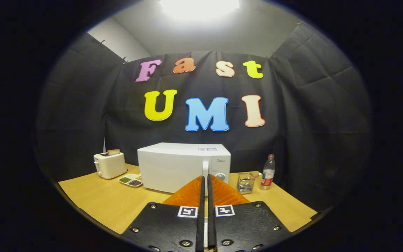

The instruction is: Open the microwave, put the food inside, and close the microwave door.

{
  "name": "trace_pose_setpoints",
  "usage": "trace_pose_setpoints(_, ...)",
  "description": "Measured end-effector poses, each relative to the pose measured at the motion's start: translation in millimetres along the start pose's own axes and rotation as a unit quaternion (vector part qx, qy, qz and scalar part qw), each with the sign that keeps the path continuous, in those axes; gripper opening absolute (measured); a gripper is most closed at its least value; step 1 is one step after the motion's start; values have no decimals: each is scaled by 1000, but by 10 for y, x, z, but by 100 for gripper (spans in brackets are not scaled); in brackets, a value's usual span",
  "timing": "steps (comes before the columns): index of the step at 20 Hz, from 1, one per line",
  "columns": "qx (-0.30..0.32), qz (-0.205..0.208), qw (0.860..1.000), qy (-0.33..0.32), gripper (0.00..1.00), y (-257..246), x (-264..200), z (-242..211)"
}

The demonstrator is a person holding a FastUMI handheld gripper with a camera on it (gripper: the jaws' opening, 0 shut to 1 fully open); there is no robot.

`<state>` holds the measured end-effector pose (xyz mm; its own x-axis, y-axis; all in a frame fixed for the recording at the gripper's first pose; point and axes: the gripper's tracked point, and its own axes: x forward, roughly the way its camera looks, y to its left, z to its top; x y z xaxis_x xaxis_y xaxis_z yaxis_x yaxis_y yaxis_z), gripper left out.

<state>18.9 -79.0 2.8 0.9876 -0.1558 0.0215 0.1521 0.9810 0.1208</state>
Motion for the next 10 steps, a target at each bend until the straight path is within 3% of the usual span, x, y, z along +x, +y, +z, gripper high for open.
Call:
trace_pose_setpoints(2,4,1,1000,7,8,10,0,-13)
trace_pose_setpoints(5,-18,24,999,34,91,189,-68,-73)
trace_pose_setpoints(7,-55,32,998,25,99,284,-73,-13)
trace_pose_setpoints(10,-68,18,997,-10,97,344,-79,129)
